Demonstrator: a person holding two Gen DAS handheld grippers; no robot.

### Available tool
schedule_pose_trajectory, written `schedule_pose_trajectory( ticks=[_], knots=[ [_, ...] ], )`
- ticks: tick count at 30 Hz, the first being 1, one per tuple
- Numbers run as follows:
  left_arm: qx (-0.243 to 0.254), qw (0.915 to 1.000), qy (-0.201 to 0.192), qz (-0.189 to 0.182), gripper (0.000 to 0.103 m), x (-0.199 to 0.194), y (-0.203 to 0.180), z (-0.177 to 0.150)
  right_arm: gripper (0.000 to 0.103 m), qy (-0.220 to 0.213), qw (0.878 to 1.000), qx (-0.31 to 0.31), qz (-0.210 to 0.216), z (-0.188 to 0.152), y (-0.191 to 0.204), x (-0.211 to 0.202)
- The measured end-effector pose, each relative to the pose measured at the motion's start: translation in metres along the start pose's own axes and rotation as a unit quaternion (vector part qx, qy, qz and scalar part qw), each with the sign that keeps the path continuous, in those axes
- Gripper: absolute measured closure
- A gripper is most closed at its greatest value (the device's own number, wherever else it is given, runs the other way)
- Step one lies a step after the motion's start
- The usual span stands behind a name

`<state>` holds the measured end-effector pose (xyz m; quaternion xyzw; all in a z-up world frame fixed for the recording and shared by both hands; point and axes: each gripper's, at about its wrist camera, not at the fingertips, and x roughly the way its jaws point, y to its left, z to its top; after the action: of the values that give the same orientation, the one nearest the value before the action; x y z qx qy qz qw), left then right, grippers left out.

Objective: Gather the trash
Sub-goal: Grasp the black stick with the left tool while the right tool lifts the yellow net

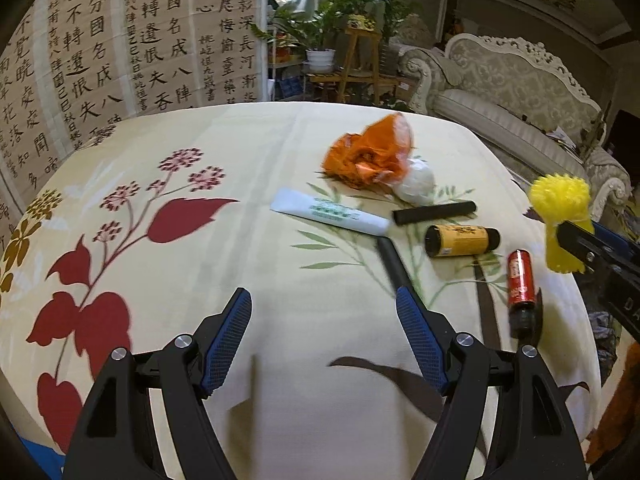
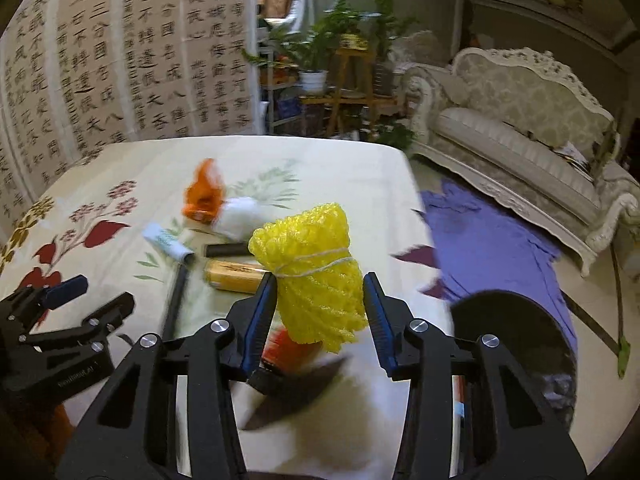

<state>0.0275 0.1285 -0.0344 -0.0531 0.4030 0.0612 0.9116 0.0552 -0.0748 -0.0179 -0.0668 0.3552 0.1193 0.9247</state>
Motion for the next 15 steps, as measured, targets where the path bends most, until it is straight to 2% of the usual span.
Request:
schedule_pose_trajectory(
  ticks=[6, 11, 15],
  knots=[
    [0.023, 0.9997, 0.010, -0.005, 0.031, 0.011, -0.023, -0.001, 0.060, 0.015, 0.999, 0.027, -0.019, -0.019, -0.030, -0.001],
    [0.044, 0.9987, 0.026, 0.000, 0.045, 0.021, -0.036, 0.001, 0.060, 0.023, 0.999, 0.040, -0.016, -0.028, -0.041, 0.001],
    [0.054, 0.9980, 0.032, 0.005, 0.069, 0.025, -0.040, -0.001, 0.060, 0.023, 0.999, 0.046, -0.007, -0.030, -0.045, 0.003]
  ],
)
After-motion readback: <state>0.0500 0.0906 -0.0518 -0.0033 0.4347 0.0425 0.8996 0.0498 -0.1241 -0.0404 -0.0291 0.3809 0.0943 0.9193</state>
